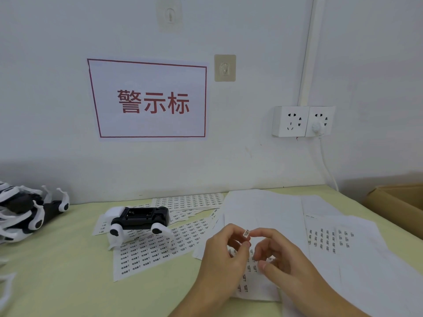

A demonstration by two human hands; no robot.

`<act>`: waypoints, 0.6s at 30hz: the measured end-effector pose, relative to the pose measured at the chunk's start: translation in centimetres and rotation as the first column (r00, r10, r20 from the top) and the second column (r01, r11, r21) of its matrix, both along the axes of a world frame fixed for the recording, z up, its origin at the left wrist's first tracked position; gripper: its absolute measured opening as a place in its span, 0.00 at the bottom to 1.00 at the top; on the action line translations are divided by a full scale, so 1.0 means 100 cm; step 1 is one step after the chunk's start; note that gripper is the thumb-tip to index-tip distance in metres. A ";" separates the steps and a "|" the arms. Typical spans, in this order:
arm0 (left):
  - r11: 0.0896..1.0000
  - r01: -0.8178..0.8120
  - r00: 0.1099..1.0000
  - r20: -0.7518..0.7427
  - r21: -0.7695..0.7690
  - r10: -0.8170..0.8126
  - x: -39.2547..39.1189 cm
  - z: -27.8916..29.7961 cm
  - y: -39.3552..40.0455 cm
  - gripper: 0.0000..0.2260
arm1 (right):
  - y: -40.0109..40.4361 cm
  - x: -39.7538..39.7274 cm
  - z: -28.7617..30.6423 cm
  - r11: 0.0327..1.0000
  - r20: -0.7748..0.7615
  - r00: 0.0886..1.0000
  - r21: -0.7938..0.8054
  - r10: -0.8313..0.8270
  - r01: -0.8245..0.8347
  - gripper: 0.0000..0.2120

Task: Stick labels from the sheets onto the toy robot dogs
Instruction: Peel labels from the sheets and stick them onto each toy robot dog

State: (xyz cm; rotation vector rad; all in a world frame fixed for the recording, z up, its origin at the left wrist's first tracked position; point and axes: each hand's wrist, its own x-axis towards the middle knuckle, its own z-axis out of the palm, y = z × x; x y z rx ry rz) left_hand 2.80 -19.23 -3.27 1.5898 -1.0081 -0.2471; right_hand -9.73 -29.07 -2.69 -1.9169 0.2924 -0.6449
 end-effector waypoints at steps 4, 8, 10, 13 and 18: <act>1.000 0.003 1.000 -0.010 -0.010 -0.003 0.000 -0.001 -0.001 0.06 | 0.000 -0.001 -0.001 1.000 -0.014 1.000 -0.010 -0.025 0.025 0.18; 1.000 0.009 1.000 -0.008 -0.022 -0.009 0.001 -0.001 0.000 0.05 | -0.001 0.001 -0.004 0.995 -0.040 0.994 -0.010 -0.098 0.097 0.17; 1.000 0.007 1.000 0.014 -0.021 -0.006 0.001 -0.002 0.000 0.05 | -0.002 0.002 -0.004 0.988 -0.037 0.988 0.020 -0.150 0.150 0.15; 0.999 0.050 0.996 0.080 0.001 -0.050 0.000 -0.001 0.000 0.05 | -0.002 0.002 -0.004 0.981 -0.007 0.982 0.044 -0.189 0.189 0.11; 0.992 0.103 0.962 0.248 0.067 -0.116 -0.003 -0.003 0.001 0.04 | 0.000 0.002 0.000 0.976 0.030 0.975 0.007 -0.219 0.219 0.11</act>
